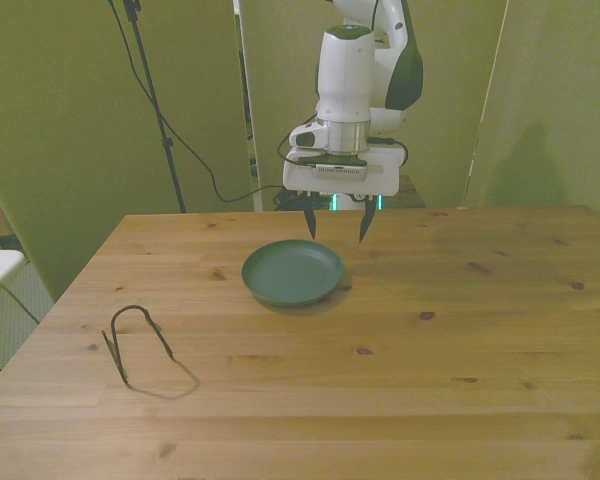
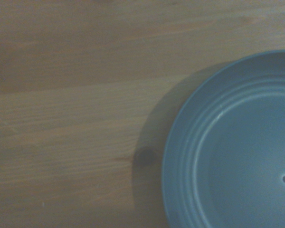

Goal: Load the plate

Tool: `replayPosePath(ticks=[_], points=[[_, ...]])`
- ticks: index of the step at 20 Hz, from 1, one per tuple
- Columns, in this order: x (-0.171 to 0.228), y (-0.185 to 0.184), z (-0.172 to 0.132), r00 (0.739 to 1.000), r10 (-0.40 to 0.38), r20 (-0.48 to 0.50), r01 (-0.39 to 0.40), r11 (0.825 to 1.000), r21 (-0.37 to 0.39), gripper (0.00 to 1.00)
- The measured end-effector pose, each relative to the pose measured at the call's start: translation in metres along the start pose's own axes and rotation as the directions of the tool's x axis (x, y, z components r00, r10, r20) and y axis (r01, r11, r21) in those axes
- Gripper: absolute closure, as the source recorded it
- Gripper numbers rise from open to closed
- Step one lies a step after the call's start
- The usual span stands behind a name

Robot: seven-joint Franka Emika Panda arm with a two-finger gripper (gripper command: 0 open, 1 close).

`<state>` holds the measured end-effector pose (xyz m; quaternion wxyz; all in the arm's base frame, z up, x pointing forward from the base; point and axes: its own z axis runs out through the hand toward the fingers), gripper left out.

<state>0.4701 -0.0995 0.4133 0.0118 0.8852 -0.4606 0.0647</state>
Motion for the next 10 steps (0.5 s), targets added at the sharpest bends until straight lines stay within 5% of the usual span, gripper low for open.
replayPosePath(ticks=[9,10], points=[[-0.001,-0.014,0.046,1.000,-0.012,-0.027,0.010,0.996,-0.091,0.00],[-0.001,-0.014,0.050,1.000,-0.013,-0.028,0.010,0.996,-0.094,1.00]])
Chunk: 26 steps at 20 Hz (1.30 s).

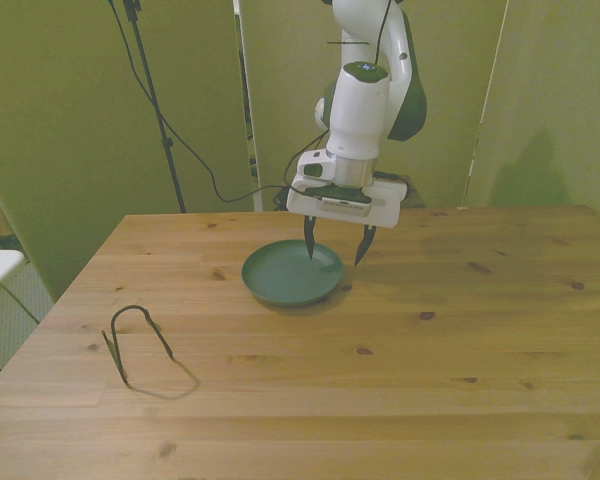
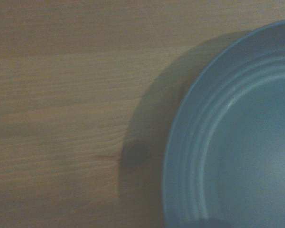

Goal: Load the plate

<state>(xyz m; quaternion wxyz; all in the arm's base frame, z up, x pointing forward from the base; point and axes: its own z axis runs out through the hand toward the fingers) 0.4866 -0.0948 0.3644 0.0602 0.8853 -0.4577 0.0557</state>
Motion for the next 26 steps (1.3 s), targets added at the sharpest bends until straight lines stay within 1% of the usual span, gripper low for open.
replayPosePath(ticks=[2,15,26], points=[[0.001,-0.001,0.004,1.000,0.003,0.002,-0.003,1.000,-0.002,1.00],[0.007,0.001,0.002,1.000,0.023,-0.006,-0.023,1.000,0.010,1.00],[0.012,0.000,0.013,0.999,0.031,-0.013,-0.031,0.999,0.023,1.00]])
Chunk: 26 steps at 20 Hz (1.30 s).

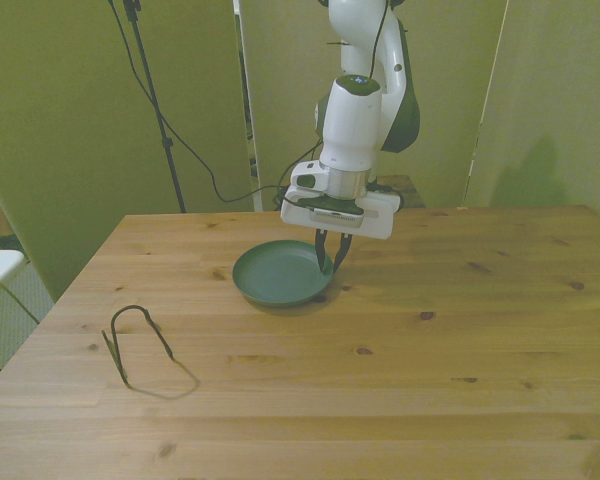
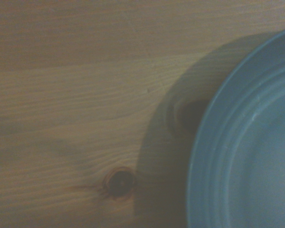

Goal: Load the plate

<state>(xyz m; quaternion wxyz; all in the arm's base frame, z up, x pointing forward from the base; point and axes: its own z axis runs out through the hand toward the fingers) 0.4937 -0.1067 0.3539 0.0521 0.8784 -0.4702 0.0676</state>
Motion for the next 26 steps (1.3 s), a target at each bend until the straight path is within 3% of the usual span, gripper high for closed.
replayPosePath(ticks=[9,13,17,26], points=[[0.008,0.002,-0.004,1.000,0.020,-0.014,-0.020,1.000,0.023,1.00],[0.020,0.001,-0.019,0.997,0.078,-0.005,-0.077,0.994,0.071,1.00],[0.030,-0.006,-0.062,0.991,0.132,0.000,-0.131,0.978,0.161,1.00],[0.052,-0.005,-0.204,0.984,0.176,0.038,-0.179,0.936,0.304,1.00]])
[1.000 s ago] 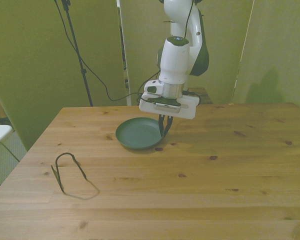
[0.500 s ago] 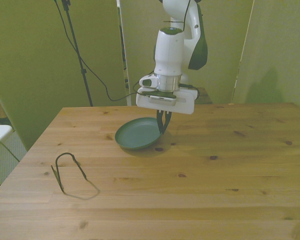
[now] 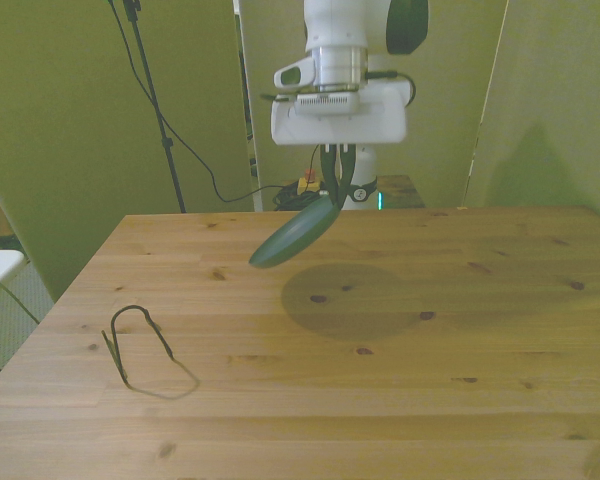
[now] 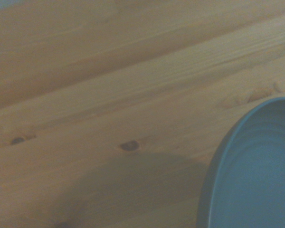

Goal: Load the plate

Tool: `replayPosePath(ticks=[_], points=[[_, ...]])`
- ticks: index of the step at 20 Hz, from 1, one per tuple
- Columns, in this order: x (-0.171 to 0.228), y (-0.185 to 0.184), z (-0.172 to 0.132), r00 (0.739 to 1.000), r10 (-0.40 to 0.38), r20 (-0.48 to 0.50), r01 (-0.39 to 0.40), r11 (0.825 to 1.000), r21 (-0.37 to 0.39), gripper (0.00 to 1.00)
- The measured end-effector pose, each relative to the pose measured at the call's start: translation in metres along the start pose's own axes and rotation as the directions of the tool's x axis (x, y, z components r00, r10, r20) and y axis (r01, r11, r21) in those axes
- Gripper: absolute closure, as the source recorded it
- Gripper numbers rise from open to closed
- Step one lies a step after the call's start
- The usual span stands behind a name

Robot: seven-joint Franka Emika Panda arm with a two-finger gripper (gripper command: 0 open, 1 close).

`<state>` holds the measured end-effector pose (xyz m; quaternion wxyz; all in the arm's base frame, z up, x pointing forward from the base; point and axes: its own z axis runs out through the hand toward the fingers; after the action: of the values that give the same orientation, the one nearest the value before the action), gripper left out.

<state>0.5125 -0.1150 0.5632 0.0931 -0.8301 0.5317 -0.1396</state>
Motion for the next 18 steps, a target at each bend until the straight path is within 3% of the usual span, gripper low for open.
replayPosePath(ticks=[3,9,18], points=[[0.006,-0.001,-0.026,1.000,0.002,0.002,-0.002,1.000,0.030,1.00],[0.017,0.004,-0.030,1.000,0.020,-0.013,-0.020,0.998,0.054,1.00],[0.099,0.066,-0.047,0.971,0.200,-0.128,-0.174,0.966,0.191,1.00]])
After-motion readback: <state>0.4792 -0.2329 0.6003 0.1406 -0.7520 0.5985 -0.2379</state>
